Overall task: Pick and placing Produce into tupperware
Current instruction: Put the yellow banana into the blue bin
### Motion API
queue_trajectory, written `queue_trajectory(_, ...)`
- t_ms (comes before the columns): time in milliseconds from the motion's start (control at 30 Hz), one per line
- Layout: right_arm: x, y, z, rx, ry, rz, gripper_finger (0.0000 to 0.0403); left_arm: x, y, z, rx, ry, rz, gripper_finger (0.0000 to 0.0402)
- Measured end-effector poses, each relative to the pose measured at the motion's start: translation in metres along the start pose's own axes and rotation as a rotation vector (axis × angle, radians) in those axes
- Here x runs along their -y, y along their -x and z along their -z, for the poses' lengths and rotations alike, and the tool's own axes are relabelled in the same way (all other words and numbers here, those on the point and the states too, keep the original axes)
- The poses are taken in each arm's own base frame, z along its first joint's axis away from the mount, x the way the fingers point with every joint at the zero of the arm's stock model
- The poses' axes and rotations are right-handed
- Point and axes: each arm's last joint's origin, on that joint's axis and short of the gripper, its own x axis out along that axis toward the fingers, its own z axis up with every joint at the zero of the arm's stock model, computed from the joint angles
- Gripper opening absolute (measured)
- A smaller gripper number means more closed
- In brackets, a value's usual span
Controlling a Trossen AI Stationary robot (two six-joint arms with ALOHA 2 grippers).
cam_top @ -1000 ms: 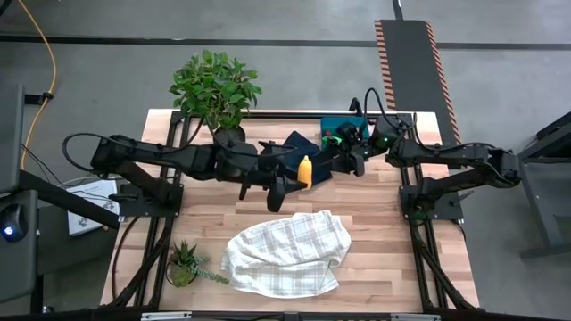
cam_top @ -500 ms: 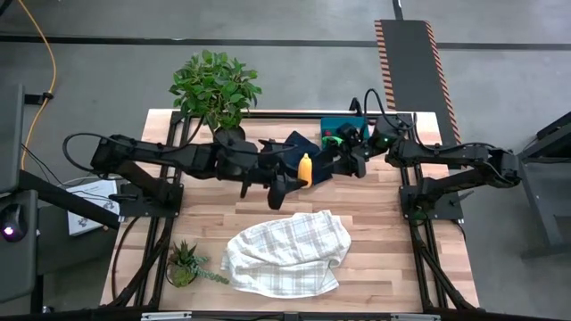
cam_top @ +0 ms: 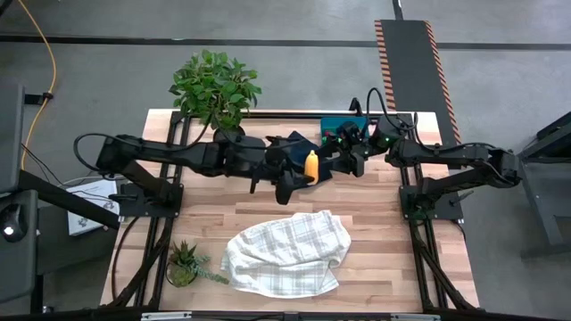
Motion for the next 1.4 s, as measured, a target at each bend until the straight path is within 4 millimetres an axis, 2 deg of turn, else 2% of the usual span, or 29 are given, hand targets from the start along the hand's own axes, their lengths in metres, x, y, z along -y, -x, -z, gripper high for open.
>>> queue_trajectory(467, -0.002, 0.000, -0.002, 0.018, 0.023, -0.022, 0.0324, -0.011, -0.002, -0.006, 0.004, 0.007, -0.008, 0.0134)
queue_trajectory(700, -0.002, 0.000, -0.002, 0.017, 0.022, -0.023, 0.0324, -0.013, -0.015, -0.001, -0.007, 0.012, 0.018, 0.0134)
queue_trajectory(1133, -0.002, 0.000, -0.002, 0.017, 0.021, -0.022, 0.0324, -0.024, -0.023, -0.003, 0.013, 0.023, -0.002, 0.0134)
queue_trajectory(1400, -0.001, 0.000, -0.002, 0.016, 0.020, -0.021, 0.0323, -0.023, -0.027, -0.003, 0.024, 0.028, 0.012, 0.0134)
